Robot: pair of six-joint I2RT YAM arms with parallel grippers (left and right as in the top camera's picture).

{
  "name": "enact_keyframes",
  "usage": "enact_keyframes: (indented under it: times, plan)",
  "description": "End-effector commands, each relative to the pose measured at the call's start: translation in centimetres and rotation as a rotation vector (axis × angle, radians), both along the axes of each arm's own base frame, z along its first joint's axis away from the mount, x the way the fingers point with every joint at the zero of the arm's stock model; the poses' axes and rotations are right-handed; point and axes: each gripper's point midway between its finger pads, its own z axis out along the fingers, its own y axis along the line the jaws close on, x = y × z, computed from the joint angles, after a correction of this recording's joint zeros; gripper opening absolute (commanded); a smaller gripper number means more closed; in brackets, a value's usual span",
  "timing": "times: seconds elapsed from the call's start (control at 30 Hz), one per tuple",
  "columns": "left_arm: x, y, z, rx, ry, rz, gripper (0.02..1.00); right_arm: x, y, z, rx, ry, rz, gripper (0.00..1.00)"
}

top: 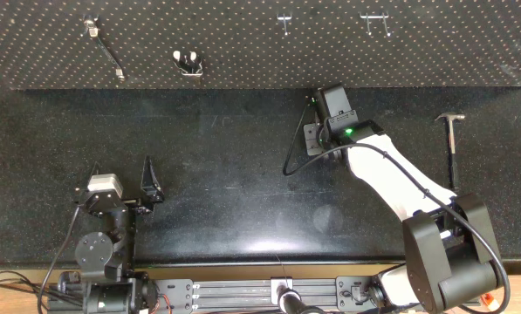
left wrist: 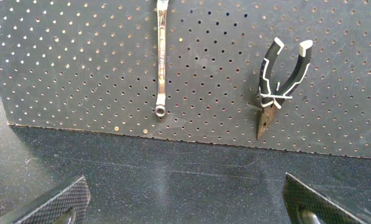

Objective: Place Tools Onto Pegboard

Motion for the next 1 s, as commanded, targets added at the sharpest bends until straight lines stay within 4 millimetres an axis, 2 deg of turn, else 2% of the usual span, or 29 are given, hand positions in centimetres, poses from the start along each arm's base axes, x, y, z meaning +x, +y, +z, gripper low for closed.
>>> enact_keyframes:
  times: [0.03, 0.43, 0.6, 0.73, 0.87, 1.0]
  plan:
    - [0.0, -0.2, 0.0, -0.013, -0.001, -0.01, 0.996, 0.6, 0.0, 0.4, -0.005, -0.017, -0.008, 0.099]
    - [0.0, -0.2, 0.0, -0.013, -0.001, -0.01, 0.996, 1.0, 0.2, 0.7, 0.003, -0.037, -0.007, 0.08]
    - [0.0, -0.2, 0.0, -0.013, -0.001, -0.01, 0.996, 1.4, 0.3, 2.0, 0.017, -0.079, -0.008, 0.077]
    - [0.0, -0.2, 0.0, -0.013, -0.001, -0.01, 0.996, 2.6, 0.8, 6.0, 0.062, -0.206, -0.008, 0.075]
    - [0.0, -0.2, 0.0, -0.013, -0.001, -0.01, 0.996, 3.6, 1.2, 11.0, 0.112, -0.366, 0.001, 0.075]
    - [0.0, -0.2, 0.0, -0.013, -0.001, -0.01, 0.996, 4.1, 1.3, 16.9, 0.125, -0.562, 0.058, 0.075]
